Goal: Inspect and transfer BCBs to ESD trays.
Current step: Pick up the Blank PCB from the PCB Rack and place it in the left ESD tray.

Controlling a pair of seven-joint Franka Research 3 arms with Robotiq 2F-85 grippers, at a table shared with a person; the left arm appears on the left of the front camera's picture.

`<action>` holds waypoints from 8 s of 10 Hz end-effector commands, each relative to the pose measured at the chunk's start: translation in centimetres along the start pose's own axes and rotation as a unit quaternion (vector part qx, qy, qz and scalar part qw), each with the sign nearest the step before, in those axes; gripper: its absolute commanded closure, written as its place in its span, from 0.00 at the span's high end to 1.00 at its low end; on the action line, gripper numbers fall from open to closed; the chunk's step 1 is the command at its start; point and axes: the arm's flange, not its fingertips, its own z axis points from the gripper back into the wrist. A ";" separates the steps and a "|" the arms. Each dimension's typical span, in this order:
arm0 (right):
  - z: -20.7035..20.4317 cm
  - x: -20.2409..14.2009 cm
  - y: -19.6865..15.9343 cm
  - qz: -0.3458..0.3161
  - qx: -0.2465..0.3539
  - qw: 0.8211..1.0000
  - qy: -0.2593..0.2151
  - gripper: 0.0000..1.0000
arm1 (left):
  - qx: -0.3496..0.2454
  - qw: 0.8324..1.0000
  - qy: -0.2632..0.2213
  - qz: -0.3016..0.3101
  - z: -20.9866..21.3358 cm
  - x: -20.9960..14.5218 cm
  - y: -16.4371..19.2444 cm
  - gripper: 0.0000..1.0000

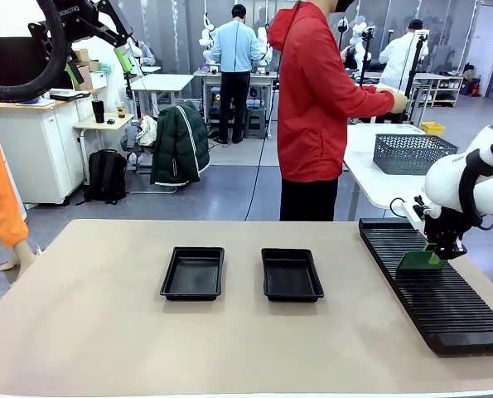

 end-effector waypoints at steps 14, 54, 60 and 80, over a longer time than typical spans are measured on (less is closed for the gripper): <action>6.5 0.2 -1.8 -0.012 0.012 1.000 0.007 0.00 | 0.000 1.000 0.000 0.000 0.0 0.0 0.0 1.00; 21.7 13.5 -4.2 -0.480 0.219 0.840 -0.124 0.02 | 0.000 1.000 0.000 0.000 0.0 0.0 0.0 1.00; 20.3 19.2 3.3 -0.558 0.281 0.769 -0.136 0.02 | 0.000 1.000 0.000 0.000 0.0 0.0 0.0 1.00; 19.0 28.6 15.8 -0.711 0.309 0.607 -0.175 0.02 | 0.000 1.000 0.000 0.000 0.0 0.0 0.0 1.00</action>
